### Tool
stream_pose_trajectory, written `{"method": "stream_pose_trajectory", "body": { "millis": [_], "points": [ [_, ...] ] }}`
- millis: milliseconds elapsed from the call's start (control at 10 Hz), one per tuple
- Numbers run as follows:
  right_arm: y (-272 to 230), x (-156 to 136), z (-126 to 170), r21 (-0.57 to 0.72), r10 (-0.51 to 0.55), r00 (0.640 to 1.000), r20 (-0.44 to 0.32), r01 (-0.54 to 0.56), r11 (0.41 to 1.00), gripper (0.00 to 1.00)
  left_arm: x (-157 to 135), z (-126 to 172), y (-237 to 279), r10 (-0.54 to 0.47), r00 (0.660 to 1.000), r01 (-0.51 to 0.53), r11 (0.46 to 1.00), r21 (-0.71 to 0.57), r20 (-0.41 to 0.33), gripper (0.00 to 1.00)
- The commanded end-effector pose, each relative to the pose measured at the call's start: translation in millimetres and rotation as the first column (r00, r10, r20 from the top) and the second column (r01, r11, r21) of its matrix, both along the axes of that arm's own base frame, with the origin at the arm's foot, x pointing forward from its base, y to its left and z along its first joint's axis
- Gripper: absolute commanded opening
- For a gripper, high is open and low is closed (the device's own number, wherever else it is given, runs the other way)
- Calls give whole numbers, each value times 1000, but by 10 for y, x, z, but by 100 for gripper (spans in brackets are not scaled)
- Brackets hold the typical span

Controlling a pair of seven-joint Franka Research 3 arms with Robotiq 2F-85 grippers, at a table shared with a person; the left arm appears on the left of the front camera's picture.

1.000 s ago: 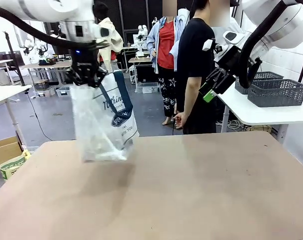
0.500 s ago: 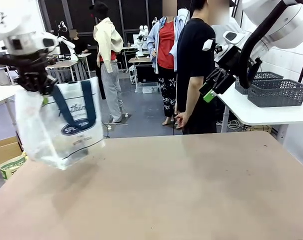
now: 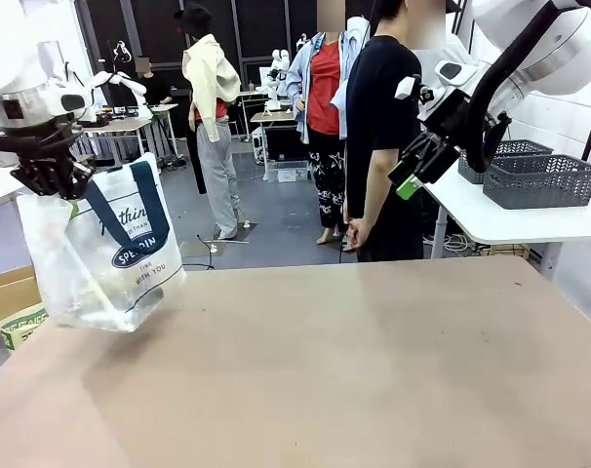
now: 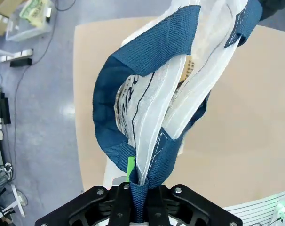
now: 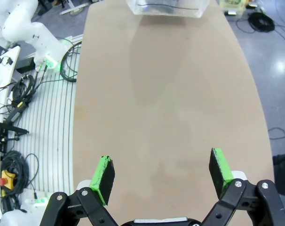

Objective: Transfer purchased items from the store into the shopping bag.
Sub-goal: Move the Reusable shopping bag to the right side of the table.

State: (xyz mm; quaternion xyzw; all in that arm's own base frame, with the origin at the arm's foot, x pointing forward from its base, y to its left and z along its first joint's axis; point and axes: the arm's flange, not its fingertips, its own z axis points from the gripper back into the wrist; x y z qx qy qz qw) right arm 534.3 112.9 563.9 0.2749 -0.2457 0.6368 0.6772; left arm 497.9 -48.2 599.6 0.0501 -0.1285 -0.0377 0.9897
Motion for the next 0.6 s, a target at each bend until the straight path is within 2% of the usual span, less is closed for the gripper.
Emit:
{"method": "stream_pose_trajectory", "body": {
  "millis": [0,100,200,500],
  "points": [
    [10,1,8,1,-7,1000,-10,7,1000,100,-21,114,-10,-11,1000,11,1000,8,12,0],
    [10,1,8,1,-7,1000,-10,7,1000,100,0,0,0,0,1000,0,1000,0,0,0],
    [10,1,8,1,-7,1000,-10,7,1000,100,14,-59,133,86,996,-86,996,-11,23,0],
    [10,1,8,1,-7,1000,-10,7,1000,100,-165,-145,444,219,974,-216,975,-55,59,0]
  ]
}}
